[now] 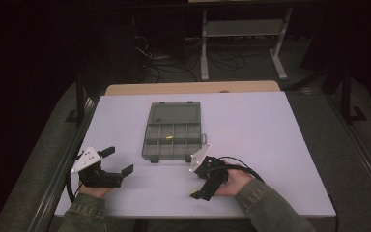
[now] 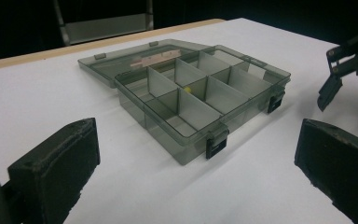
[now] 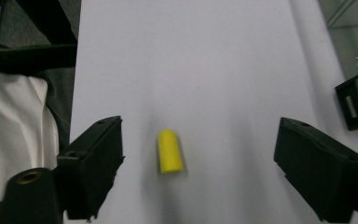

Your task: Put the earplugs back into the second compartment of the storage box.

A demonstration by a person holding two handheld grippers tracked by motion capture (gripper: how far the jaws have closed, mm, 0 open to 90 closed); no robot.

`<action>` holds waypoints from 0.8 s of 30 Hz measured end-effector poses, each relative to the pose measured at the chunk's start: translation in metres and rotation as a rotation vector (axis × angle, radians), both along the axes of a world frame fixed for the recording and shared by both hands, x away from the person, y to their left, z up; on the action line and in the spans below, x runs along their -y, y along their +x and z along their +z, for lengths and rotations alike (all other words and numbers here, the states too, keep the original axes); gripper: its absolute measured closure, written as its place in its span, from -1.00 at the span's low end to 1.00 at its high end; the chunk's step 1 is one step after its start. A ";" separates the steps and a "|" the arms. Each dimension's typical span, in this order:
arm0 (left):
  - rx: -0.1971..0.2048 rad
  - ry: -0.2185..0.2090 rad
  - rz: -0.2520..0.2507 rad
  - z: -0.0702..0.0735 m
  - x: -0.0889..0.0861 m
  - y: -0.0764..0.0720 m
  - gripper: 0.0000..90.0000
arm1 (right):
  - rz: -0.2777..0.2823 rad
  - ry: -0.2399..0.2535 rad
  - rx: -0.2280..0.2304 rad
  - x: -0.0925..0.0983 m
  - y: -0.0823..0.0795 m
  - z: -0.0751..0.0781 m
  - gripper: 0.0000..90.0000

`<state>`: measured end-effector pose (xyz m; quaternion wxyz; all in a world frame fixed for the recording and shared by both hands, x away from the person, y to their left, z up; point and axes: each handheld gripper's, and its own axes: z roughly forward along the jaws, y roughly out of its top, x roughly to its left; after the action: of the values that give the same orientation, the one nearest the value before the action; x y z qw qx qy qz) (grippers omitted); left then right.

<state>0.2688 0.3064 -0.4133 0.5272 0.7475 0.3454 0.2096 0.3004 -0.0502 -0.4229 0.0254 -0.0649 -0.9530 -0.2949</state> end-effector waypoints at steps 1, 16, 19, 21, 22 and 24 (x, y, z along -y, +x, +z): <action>0.000 0.000 0.000 0.000 0.000 0.000 -1.00 | 0.003 -0.008 0.002 -0.001 -0.001 -0.001 -0.59; 0.004 -0.005 0.009 0.000 -0.001 -0.001 -1.00 | 0.076 -0.059 -0.003 -0.003 -0.007 -0.007 0.43; 0.003 -0.002 0.004 0.000 0.000 0.000 -1.00 | 0.091 -0.068 0.009 -0.003 -0.008 -0.006 0.64; 0.003 0.001 0.002 0.000 0.000 0.000 -1.00 | 0.102 -0.070 0.006 -0.003 -0.009 -0.006 0.72; 0.001 0.004 0.001 0.000 0.000 0.000 -1.00 | 0.104 -0.073 0.008 -0.003 -0.010 -0.006 0.73; 0.001 0.008 -0.001 0.000 0.001 0.000 -1.00 | 0.103 -0.072 0.011 -0.003 -0.010 -0.005 0.75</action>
<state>0.2691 0.3059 -0.4136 0.5246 0.7497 0.3438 0.2111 0.2905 -0.0468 -0.4282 0.0331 -0.0151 -0.9652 -0.2590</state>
